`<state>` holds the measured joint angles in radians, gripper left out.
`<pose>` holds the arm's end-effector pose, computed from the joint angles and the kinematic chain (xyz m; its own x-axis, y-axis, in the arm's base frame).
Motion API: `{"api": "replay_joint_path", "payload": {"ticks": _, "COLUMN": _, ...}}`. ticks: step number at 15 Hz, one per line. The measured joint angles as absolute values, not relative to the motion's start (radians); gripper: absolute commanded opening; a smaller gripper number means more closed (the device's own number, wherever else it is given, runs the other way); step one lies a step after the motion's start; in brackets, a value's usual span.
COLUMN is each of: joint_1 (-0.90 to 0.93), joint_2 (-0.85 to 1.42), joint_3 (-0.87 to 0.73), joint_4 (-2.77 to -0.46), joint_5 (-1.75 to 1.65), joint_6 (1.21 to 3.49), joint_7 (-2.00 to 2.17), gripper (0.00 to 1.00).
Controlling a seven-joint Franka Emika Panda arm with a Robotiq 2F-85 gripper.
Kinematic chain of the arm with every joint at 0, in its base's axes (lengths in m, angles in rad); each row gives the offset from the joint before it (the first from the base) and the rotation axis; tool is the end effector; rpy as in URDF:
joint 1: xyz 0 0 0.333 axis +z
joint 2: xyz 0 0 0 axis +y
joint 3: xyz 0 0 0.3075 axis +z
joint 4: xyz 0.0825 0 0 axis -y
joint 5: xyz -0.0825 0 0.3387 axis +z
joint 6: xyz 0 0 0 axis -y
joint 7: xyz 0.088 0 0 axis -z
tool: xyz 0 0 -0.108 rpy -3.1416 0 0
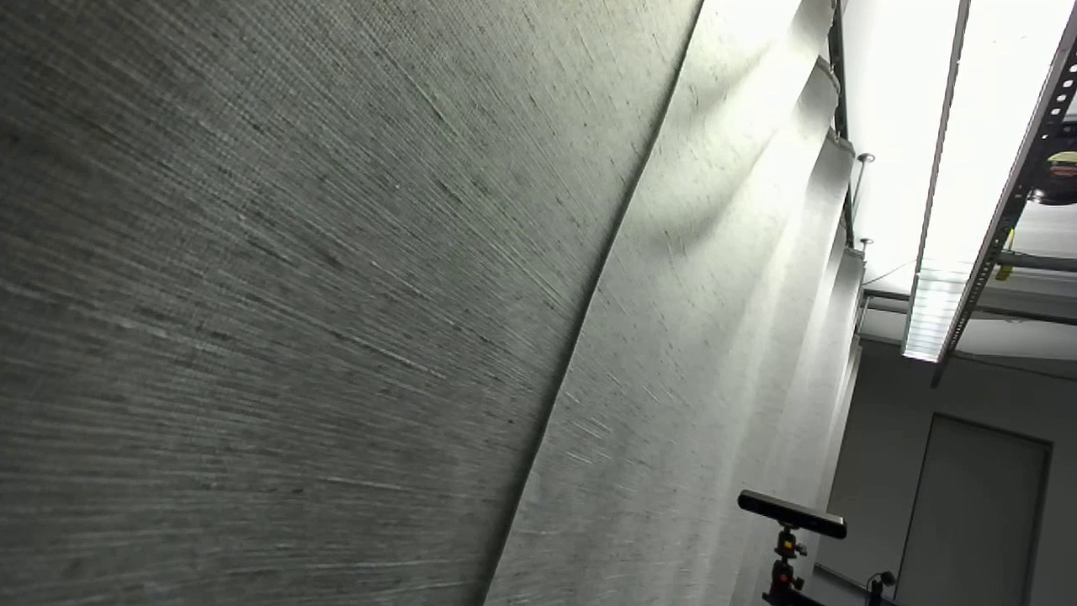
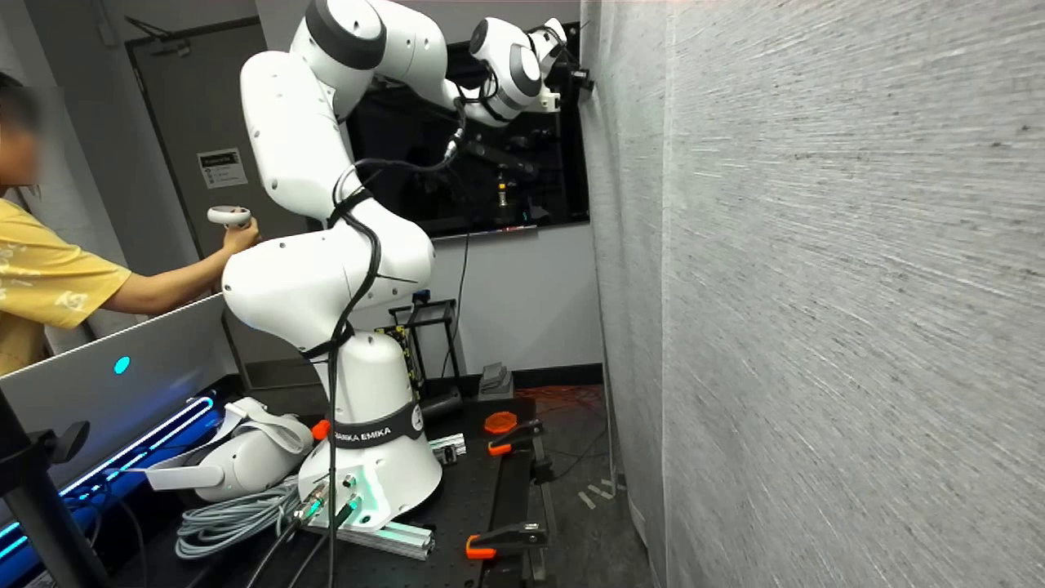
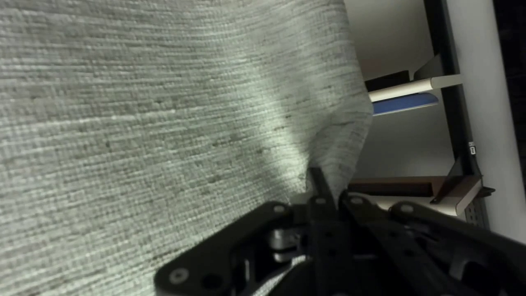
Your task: Pull the curtain to the left
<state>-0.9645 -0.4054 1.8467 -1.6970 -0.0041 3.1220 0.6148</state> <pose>0.2613 0.5493 0.6581 0.3122 0.0248 0.9497 0.6696 -0.7148 -0.2015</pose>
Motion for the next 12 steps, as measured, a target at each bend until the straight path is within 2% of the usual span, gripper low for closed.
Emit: {"api": "replay_joint_path", "payload": {"ticks": 12, "joint_1": -1.09, "joint_2": -0.385, "joint_3": 1.972, "joint_4": -1.66, "joint_5": -0.004, "joint_6": 3.122, "joint_7": 0.61, "gripper": 0.0}}
